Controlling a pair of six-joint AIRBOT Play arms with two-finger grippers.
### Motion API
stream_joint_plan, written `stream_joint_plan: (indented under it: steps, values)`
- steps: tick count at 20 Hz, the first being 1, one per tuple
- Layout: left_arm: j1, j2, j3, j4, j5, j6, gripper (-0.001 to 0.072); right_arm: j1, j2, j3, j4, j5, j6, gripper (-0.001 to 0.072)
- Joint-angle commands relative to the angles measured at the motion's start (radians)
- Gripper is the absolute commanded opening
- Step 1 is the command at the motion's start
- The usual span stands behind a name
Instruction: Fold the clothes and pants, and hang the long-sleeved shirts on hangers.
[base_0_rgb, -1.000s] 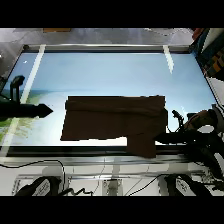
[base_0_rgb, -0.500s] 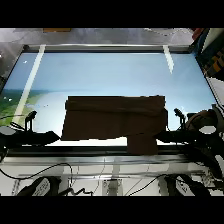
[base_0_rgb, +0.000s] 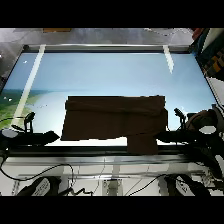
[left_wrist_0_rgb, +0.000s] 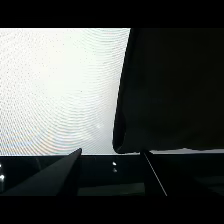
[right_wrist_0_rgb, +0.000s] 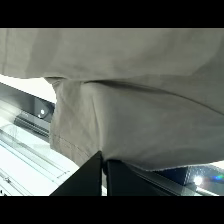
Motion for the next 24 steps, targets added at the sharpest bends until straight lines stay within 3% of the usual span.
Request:
stream_joint_plan:
  steps: [1, 9, 11, 15, 17, 21, 24]
  values:
    - [-0.026, -0.043, -0.002, -0.031, 0.007, -0.022, 0.0396, 0.000, 0.001, 0.001, 0.000, -0.005, 0.000, 0.0015]
    - [-0.081, -0.183, -0.001, -0.125, 0.118, -0.022, 0.0392, 0.000, 0.001, 0.001, 0.000, -0.011, 0.000, 0.0015]
    - [-0.081, -0.182, 0.000, -0.190, 0.118, -0.009, 0.0250, 0.000, 0.001, 0.001, 0.000, -0.010, 0.000, 0.0015]
    - [-0.081, -0.182, 0.011, -0.208, -0.013, 0.067, 0.0205, 0.000, 0.001, 0.001, 0.034, 0.003, 0.003, 0.0015]
    - [-0.081, -0.182, 0.044, -0.210, -0.116, 0.106, 0.0036, 0.000, 0.001, 0.002, 0.085, 0.011, 0.003, 0.0015]
    - [-0.081, -0.156, 0.176, -0.258, -0.216, 0.118, 0.0013, 0.000, 0.001, 0.047, 0.210, 0.056, 0.003, 0.0015]
    - [-0.081, -0.128, 0.311, -0.382, -0.167, 0.118, 0.0013, 0.000, 0.001, 0.179, 0.278, 0.084, 0.018, 0.0015]
